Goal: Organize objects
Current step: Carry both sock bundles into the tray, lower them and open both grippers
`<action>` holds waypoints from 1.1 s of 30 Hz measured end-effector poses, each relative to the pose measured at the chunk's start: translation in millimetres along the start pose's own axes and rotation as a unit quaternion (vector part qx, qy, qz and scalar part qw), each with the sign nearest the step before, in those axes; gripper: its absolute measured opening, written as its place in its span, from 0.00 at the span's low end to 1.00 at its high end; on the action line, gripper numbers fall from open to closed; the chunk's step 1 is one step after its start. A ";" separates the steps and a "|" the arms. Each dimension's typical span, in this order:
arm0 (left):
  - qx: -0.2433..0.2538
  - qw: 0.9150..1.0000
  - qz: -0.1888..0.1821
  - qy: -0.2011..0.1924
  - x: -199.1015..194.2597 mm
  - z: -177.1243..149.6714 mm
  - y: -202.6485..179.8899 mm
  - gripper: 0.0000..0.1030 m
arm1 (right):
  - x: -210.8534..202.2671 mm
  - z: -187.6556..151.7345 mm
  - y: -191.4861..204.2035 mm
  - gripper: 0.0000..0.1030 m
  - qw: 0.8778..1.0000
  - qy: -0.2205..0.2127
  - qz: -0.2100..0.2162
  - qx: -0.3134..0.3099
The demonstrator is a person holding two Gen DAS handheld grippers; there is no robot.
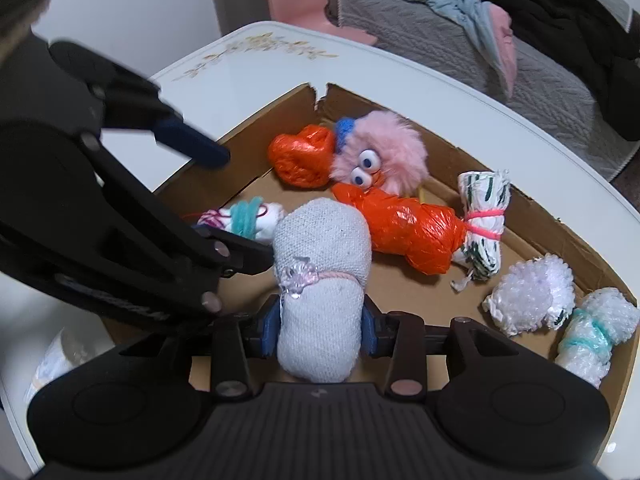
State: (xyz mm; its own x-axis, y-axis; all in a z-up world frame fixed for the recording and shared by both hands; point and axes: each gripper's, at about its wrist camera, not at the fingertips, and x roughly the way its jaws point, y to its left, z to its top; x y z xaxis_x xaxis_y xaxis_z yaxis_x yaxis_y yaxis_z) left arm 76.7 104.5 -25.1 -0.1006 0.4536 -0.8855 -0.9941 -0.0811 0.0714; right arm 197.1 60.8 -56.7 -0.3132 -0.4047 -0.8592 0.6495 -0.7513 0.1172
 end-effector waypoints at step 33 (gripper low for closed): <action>-0.027 0.999 0.006 0.024 -28.6 -13.5 10.5 0.94 | -27.8 5.7 -6.7 0.57 1.000 -0.005 -0.005 0.029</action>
State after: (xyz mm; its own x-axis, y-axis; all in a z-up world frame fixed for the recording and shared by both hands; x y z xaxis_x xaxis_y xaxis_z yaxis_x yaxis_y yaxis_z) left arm 69.7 78.7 -5.2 -0.1091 0.4094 -0.9058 -0.9892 -0.1344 0.0584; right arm 197.5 74.1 -30.7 -0.3264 -0.4022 -0.8554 0.6057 -0.7838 0.1373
